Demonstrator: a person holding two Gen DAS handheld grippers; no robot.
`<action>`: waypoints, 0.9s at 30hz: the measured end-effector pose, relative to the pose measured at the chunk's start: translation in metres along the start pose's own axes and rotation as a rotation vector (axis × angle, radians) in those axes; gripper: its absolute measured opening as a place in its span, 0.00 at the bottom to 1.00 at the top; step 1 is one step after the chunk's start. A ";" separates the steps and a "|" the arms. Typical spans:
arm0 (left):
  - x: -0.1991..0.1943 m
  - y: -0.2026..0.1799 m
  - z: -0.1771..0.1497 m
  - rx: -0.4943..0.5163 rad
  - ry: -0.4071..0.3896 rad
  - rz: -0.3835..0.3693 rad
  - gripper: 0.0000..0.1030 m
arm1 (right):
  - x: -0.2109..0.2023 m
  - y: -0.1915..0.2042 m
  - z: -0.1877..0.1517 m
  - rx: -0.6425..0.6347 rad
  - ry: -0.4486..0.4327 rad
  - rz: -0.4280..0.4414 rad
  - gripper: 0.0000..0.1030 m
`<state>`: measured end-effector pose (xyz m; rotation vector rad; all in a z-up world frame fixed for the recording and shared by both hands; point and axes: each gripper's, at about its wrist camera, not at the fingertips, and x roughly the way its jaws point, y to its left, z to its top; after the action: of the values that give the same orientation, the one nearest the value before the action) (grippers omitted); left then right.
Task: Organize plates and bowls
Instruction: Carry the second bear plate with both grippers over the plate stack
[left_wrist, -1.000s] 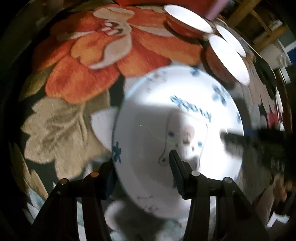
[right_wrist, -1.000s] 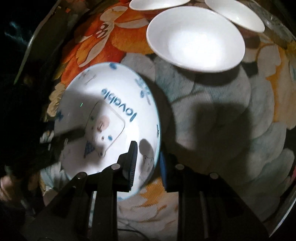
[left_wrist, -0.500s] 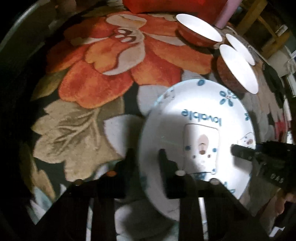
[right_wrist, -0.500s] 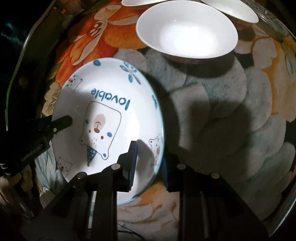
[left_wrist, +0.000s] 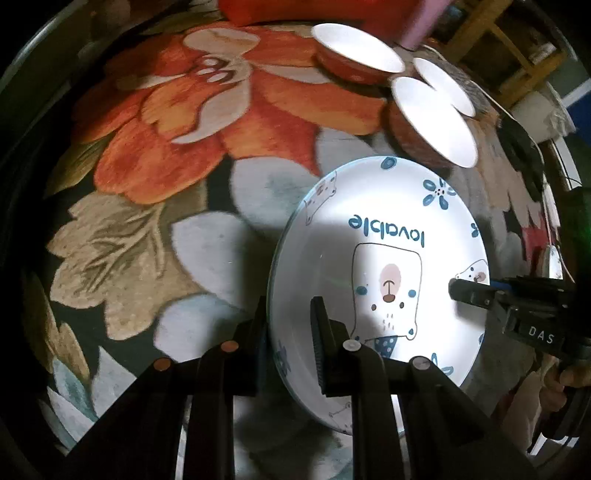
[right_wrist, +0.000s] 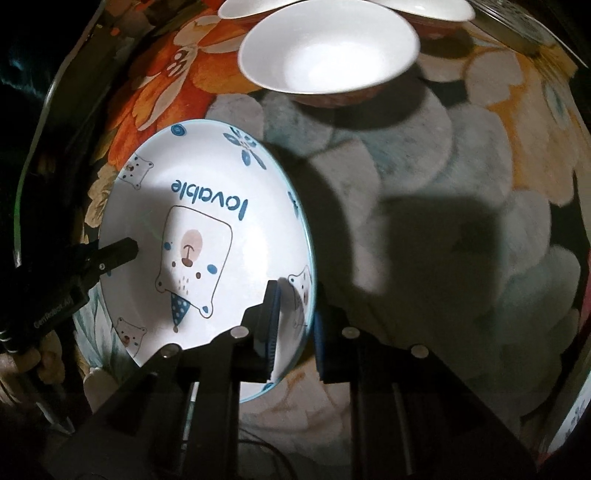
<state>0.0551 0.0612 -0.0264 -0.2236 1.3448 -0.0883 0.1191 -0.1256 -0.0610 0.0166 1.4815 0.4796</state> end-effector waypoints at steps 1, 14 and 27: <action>0.000 -0.004 0.002 0.008 -0.002 0.000 0.19 | -0.002 0.000 -0.002 0.007 0.000 0.000 0.16; -0.012 -0.082 0.022 0.153 -0.046 -0.048 0.19 | -0.061 -0.039 -0.039 0.119 -0.073 -0.026 0.16; -0.016 -0.157 0.028 0.270 -0.048 -0.098 0.19 | -0.105 -0.098 -0.068 0.250 -0.124 -0.058 0.16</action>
<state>0.0889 -0.0853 0.0280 -0.0633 1.2585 -0.3427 0.0817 -0.2664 0.0022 0.1968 1.4081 0.2405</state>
